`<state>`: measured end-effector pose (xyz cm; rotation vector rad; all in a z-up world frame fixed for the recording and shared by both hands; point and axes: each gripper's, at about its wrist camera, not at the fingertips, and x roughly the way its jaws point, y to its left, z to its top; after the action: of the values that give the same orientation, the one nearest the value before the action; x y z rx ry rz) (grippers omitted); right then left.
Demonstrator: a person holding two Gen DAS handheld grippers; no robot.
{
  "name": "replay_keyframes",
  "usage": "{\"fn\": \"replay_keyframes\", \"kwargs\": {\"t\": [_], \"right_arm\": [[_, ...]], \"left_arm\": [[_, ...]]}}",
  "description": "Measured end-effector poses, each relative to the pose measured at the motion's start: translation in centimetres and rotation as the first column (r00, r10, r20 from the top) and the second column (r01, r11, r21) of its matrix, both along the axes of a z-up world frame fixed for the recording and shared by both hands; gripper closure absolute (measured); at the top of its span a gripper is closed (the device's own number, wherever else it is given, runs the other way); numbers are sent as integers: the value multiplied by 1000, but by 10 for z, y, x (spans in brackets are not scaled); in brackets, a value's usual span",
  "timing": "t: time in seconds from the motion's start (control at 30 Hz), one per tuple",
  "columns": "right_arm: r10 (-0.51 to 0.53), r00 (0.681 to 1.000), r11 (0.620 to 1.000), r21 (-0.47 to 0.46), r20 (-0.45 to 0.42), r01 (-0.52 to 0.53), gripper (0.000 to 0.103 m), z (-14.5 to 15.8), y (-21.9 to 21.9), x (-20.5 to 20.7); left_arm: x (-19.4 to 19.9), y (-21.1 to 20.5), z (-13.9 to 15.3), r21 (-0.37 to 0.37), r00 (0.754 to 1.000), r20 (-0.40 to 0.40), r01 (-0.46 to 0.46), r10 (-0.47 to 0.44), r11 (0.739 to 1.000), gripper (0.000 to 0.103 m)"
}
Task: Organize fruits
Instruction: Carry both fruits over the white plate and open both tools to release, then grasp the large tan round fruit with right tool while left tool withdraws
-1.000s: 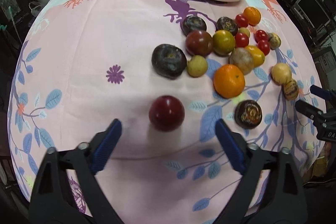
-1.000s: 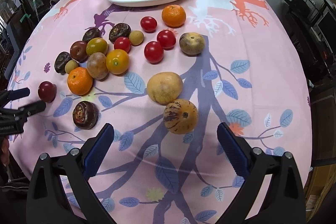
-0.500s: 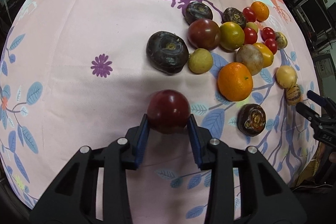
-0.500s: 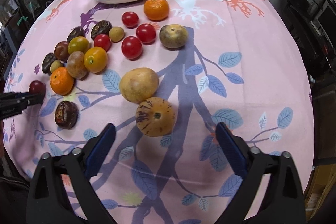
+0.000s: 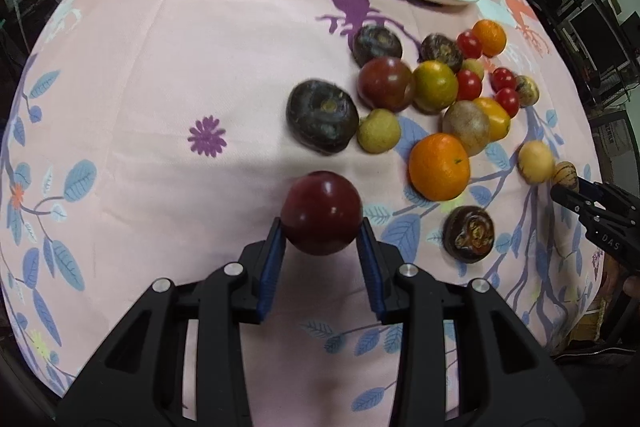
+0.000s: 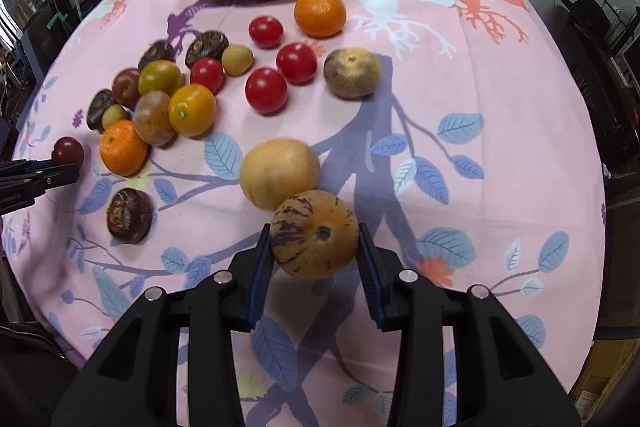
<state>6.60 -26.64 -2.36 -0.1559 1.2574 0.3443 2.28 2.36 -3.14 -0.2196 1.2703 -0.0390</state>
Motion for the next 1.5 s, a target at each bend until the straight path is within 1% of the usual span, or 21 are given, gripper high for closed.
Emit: {"fn": "replay_keyframes", "kwargs": {"t": [0.13, 0.23, 0.33, 0.4, 0.47, 0.53, 0.6, 0.73, 0.87, 0.9, 0.93, 0.97, 1.0, 1.03, 1.07, 1.13, 1.23, 1.27, 1.3, 1.4, 1.5], "right_arm": [[-32, 999, 996, 86, 22, 30, 62, 24, -12, 13], [-59, 997, 985, 163, 52, 50, 62, 41, -11, 32], [-68, 994, 975, 216, 89, 47, 62, 53, 0, 62], [-64, 991, 968, 249, 117, 33, 62, 60, 11, 88], [-55, 989, 967, 256, 138, 19, 62, 63, 22, 115], [-38, 989, 968, 250, 146, 1, 62, 57, 37, 146], [-27, 989, 973, 229, 143, -6, 62, 45, 51, 173], [14, 995, 983, 183, 97, -31, 62, 13, 77, 216], [62, 995, 989, 126, 73, -71, 61, -13, 96, 239], [63, 995, 992, 109, 72, -70, 55, -18, 98, 243], [52, 995, 995, 78, 83, -59, 37, -20, 99, 246], [37, 993, 997, 69, 113, -45, 33, -19, 96, 248], [29, 990, 996, 80, 139, -41, 32, -14, 94, 248], [32, 989, 994, 99, 144, -47, 32, -10, 90, 247], [29, 990, 993, 111, 142, -45, 32, -7, 85, 246], [10, 990, 991, 133, 140, -29, 32, 1, 73, 237], [-7, 991, 986, 166, 137, -16, 32, 13, 49, 214], [-12, 990, 986, 165, 142, -12, 32, 16, 43, 206], [-18, 989, 987, 163, 144, -6, 32, 19, 34, 194], [-25, 991, 985, 170, 130, 2, 32, 23, 17, 161], [-36, 994, 989, 147, 105, 20, 28, 21, 1, 126]], "left_arm": [[11, 4, 29, -7, 998, 62, -7, 8, 1000, 66], [29, -4, 51, -2, 992, 123, 22, -22, 1000, 66], [63, -18, 67, -1, 983, 167, 80, -79, 997, 66], [88, -29, 72, 23, 977, 184, 108, -110, 994, 66], [120, -40, 77, 32, 967, 211, 139, -142, 990, 66], [156, -46, 74, 19, 967, 210, 146, -147, 989, 66], [189, -49, 64, 13, 973, 188, 137, -137, 990, 66], [247, -54, 37, 32, 980, 150, 125, -128, 992, 66], [277, -57, 10, 65, 986, 102, 127, -133, 990, 65], [280, -57, 5, 69, 987, 94, 125, -131, 990, 64], [284, -56, 2, 76, 988, 93, 114, -121, 991, 62], [284, -53, 2, 78, 988, 110, 97, -106, 992, 53], [283, -51, 6, 81, 987, 132, 82, -92, 993, 45], [281, -48, 10, 82, 985, 155, 71, -83, 994, 41], [279, -45, 16, 82, 982, 172, 61, -75, 995, 33], [270, -39, 27, 77, 979, 192, 49, -64, 996, 30], [243, -29, 44, 71, 973, 227, 31, -46, 997, 28], [230, -24, 48, 66, 972, 234, 18, -33, 998, 23], [218, -19, 50, 59, 973, 232, 8, -22, 998, 20], [180, -8, 47, 49, 981, 191, -20, 11, 999, 19], [143, 0, 40, 95, 992, 110, -77, 67, 993, 17]]}}
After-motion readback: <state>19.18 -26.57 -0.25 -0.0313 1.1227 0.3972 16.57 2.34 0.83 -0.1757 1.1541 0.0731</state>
